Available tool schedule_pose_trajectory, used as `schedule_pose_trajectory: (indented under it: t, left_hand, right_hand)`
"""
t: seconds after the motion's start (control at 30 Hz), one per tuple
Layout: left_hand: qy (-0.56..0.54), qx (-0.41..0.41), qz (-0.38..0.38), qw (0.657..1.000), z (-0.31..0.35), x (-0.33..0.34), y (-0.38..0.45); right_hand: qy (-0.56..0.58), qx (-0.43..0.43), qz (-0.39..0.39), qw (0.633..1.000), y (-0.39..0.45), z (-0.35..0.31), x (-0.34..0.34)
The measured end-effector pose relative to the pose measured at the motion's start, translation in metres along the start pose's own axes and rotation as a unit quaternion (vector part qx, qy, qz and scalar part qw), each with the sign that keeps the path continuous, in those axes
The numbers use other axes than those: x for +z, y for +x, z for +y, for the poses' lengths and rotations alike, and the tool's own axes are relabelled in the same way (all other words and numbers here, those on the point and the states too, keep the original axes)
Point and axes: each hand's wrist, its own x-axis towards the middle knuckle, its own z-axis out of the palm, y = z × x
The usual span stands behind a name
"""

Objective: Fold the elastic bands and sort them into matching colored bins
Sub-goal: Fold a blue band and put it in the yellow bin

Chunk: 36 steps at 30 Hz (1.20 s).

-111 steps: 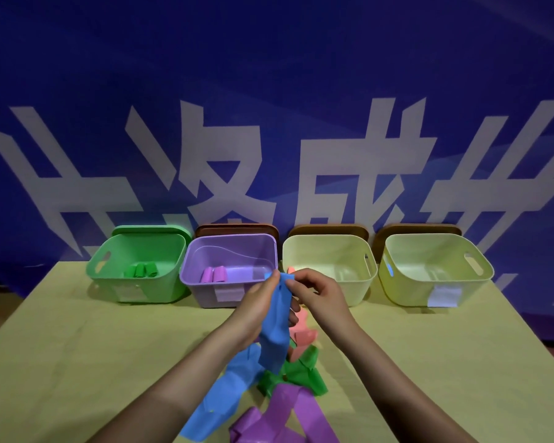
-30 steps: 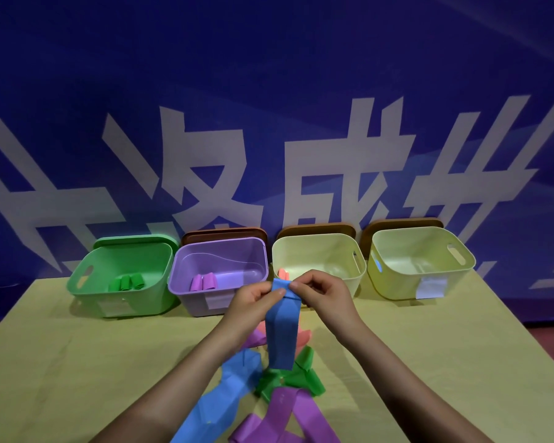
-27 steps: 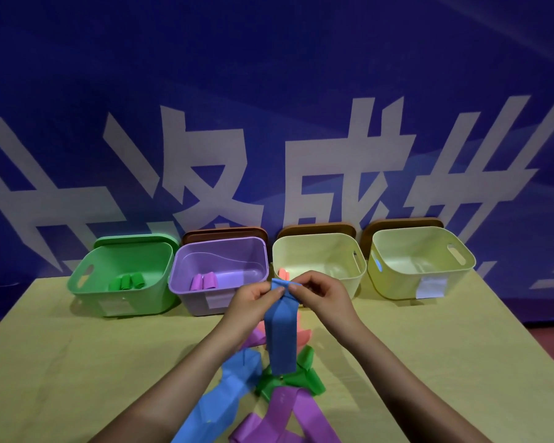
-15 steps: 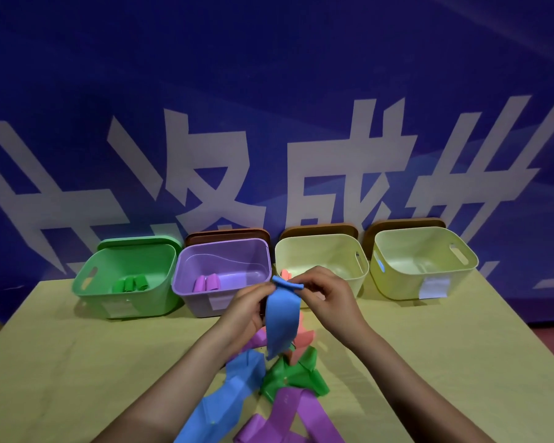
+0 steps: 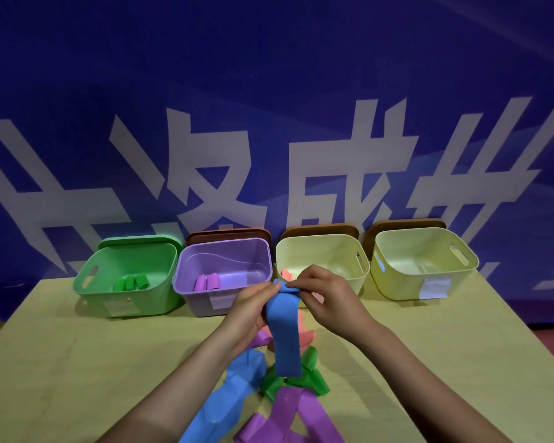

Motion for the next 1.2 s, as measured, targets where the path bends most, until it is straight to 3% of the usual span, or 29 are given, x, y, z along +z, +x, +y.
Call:
schedule_pose_trajectory:
  t: [0.13, 0.23, 0.3, 0.53, 0.67, 0.8, 1.0, 1.2]
  left_hand:
    - [0.012, 0.017, 0.003, 1.0, -0.002, -0.003, 0.0]
    - [0.043, 0.052, 0.017, 0.998, -0.003, -0.002, -0.001]
    - [0.081, 0.075, 0.031, 0.993, -0.003, 0.0, -0.001]
    - [0.156, 0.11, 0.041, 0.981, -0.005, 0.003, -0.002]
    - [0.175, 0.129, 0.036, 0.975, -0.007, 0.001, 0.003]
    - [0.147, 0.145, 0.035, 0.978, -0.008, 0.001, 0.004]
    - [0.116, 0.117, 0.023, 0.986, 0.001, 0.006, 0.0]
    - [0.118, 0.107, 0.025, 0.987, 0.004, 0.006, -0.002]
  right_hand:
    - [0.122, 0.093, -0.018, 0.988, -0.002, -0.003, -0.001]
    - [0.247, 0.227, 0.0, 0.942, 0.0, -0.008, 0.0]
    - [0.296, 0.27, -0.013, 0.916, 0.003, -0.009, 0.001]
    - [0.295, 0.295, 0.013, 0.909, 0.008, -0.009, 0.009]
    - [0.253, 0.253, -0.006, 0.934, 0.007, -0.009, 0.008]
    - [0.22, 0.216, 0.001, 0.951, 0.008, -0.011, 0.008]
    - [0.301, 0.232, 0.026, 0.925, 0.007, -0.013, 0.007]
    - [0.286, 0.209, 0.042, 0.934, 0.005, -0.011, 0.007]
